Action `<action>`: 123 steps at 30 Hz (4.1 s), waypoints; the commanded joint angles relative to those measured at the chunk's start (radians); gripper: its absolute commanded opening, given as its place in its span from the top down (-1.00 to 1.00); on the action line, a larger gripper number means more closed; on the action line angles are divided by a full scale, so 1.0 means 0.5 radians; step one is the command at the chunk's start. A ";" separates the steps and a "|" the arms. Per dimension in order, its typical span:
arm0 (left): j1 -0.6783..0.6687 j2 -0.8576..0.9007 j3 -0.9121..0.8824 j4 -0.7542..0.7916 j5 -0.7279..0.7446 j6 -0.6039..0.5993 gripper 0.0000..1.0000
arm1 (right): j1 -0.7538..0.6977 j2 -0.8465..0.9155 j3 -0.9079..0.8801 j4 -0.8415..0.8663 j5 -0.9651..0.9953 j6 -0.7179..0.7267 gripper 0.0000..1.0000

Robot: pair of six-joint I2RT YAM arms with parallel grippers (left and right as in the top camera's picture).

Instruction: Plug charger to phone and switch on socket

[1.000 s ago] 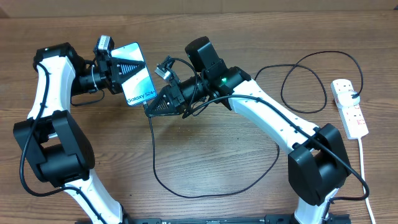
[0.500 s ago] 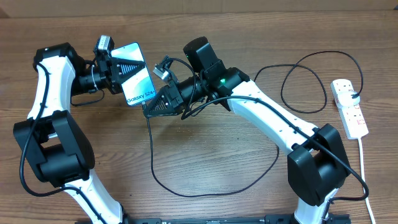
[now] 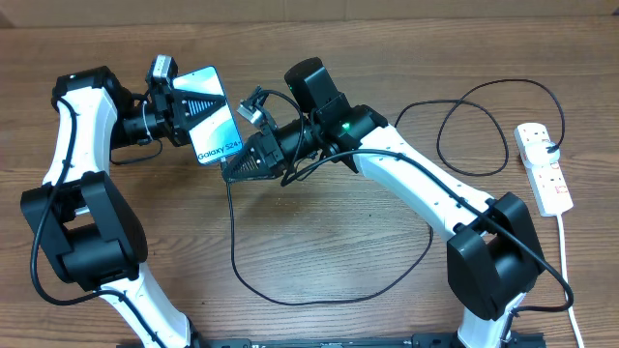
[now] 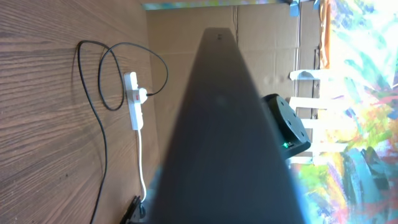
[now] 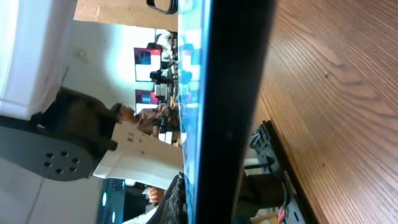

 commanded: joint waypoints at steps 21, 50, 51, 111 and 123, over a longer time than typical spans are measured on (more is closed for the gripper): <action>-0.034 -0.032 0.027 -0.017 -0.002 0.021 0.92 | -0.091 0.007 0.000 0.134 0.250 0.069 0.92; -0.079 -0.032 0.027 0.024 0.036 0.023 0.92 | -0.086 0.007 0.000 -0.148 -0.084 -0.328 -0.29; -0.079 -0.033 0.027 0.024 0.036 0.023 0.92 | -0.082 0.007 0.000 -0.187 -0.087 -0.356 -0.26; -0.199 -0.032 0.027 0.027 -0.031 0.024 0.92 | -0.182 0.007 0.000 0.461 0.091 0.192 0.38; -0.198 -0.032 0.027 0.195 -0.111 0.022 -0.66 | -0.198 0.007 0.000 0.406 0.137 0.108 0.92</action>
